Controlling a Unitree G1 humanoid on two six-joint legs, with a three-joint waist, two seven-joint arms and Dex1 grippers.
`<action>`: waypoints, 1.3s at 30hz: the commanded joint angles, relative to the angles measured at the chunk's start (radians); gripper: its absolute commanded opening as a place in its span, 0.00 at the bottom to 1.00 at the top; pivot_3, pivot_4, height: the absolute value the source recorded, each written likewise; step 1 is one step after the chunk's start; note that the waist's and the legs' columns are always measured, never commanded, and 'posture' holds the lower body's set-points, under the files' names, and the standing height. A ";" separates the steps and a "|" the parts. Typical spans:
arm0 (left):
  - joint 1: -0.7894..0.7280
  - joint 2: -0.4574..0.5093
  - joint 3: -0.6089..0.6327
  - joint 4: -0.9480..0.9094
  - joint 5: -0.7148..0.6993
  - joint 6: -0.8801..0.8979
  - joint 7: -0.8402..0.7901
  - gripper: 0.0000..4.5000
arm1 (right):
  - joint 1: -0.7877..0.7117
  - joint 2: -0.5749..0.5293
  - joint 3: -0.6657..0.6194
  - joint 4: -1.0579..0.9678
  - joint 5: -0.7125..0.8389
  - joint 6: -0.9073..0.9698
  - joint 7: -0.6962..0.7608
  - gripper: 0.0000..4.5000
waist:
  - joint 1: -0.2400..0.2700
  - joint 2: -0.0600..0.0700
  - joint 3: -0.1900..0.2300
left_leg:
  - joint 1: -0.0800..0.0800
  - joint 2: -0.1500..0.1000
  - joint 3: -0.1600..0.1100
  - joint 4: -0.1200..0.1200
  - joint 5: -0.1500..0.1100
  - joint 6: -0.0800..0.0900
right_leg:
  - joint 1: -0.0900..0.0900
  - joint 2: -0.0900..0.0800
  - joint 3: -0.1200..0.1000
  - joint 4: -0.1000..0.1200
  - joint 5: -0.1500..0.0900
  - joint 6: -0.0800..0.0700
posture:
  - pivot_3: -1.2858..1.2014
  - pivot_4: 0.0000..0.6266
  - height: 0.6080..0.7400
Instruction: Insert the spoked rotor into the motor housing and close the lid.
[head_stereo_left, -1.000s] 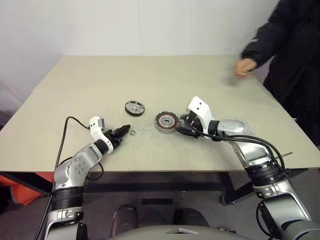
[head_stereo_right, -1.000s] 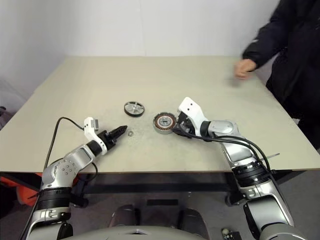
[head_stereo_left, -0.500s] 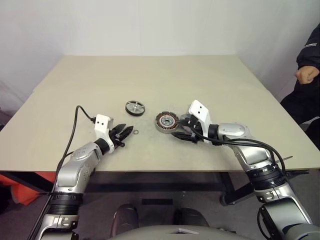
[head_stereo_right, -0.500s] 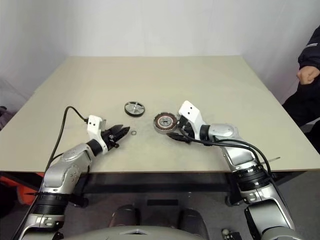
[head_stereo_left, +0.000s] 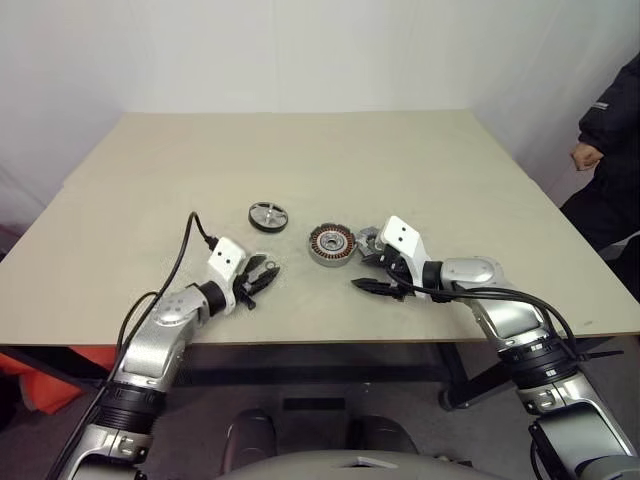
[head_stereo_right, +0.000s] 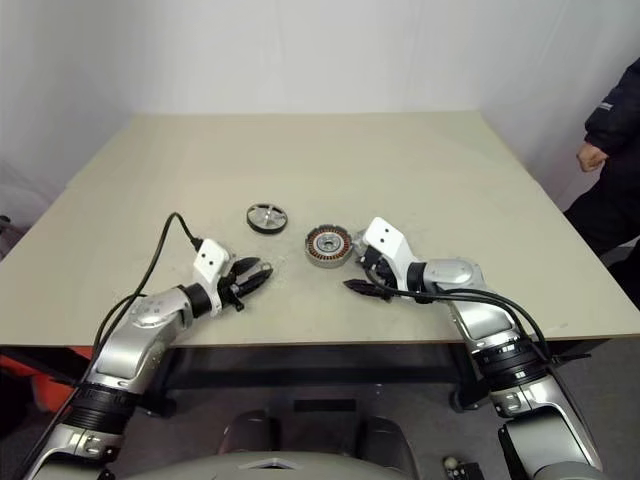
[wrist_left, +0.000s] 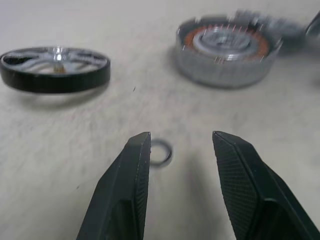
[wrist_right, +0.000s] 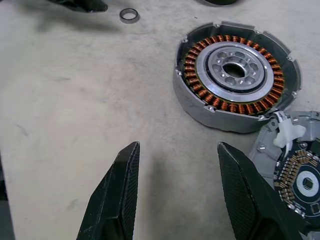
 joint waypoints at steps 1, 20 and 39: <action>-0.018 -0.013 0.003 0.048 0.029 -0.080 0.001 0.46 | -0.026 0.003 -0.002 -0.034 -0.006 -0.018 -0.008 0.61 | 0.000 0.000 0.000 | 0.000 0.000 0.000 0.000 0.000 0.000 | 0.000 0.000 0.000 0.000 0.000 0.000 | 0.52 0.00 1.00; -0.045 -0.085 0.028 0.131 0.032 -0.031 0.034 0.46 | -0.044 0.002 -0.001 -0.013 -0.006 -0.027 -0.017 0.61 | 0.002 0.001 -0.001 | 0.001 0.000 0.000 0.000 0.000 0.000 | 0.001 0.000 0.001 0.000 0.000 0.000 | 0.52 0.00 1.00; -0.064 -0.075 0.015 0.149 0.068 0.003 0.035 0.18 | -0.045 0.026 -0.001 -0.011 -0.012 -0.025 -0.054 0.62 | 0.002 0.003 -0.002 | 0.002 -0.001 0.000 0.000 0.000 0.000 | 0.002 0.000 0.001 0.000 0.000 0.000 | 0.52 0.00 1.00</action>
